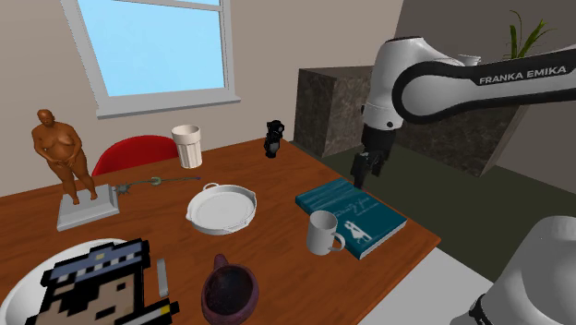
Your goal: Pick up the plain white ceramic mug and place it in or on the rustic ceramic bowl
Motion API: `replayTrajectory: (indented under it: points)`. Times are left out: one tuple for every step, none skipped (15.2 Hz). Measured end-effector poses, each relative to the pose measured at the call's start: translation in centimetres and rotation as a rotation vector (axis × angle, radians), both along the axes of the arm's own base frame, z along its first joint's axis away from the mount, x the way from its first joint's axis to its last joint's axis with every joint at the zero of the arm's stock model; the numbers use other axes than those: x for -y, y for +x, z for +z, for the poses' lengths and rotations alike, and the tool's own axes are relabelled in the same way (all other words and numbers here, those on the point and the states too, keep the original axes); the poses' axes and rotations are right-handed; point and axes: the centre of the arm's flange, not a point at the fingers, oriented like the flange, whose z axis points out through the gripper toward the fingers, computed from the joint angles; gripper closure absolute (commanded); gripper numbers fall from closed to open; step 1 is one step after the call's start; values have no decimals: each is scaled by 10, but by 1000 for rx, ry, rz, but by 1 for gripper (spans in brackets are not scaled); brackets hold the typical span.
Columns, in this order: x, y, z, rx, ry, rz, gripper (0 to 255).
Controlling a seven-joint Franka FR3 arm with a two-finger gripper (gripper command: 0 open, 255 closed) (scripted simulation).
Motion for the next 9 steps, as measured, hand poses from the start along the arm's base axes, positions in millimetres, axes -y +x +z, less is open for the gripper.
replayTrajectory:
  points:
    - [-10, 6, -9, -2, 2, 4, 0]
    - [-15, 7, -19, -4, 4, 7, 0]
    - [-22, 11, -31, -7, 6, 10, 0]
    - [-30, 15, -42, -10, 7, 14, 0]
    - [-36, 22, -53, -12, 9, 17, 0]
    - [-42, 27, -64, -15, 11, 21, 0]
    - [-47, 33, -73, -17, 13, 24, 0]
    - [-54, 38, -83, -20, 15, 28, 0]
    - [-61, 42, -96, -23, 17, 31, 0]
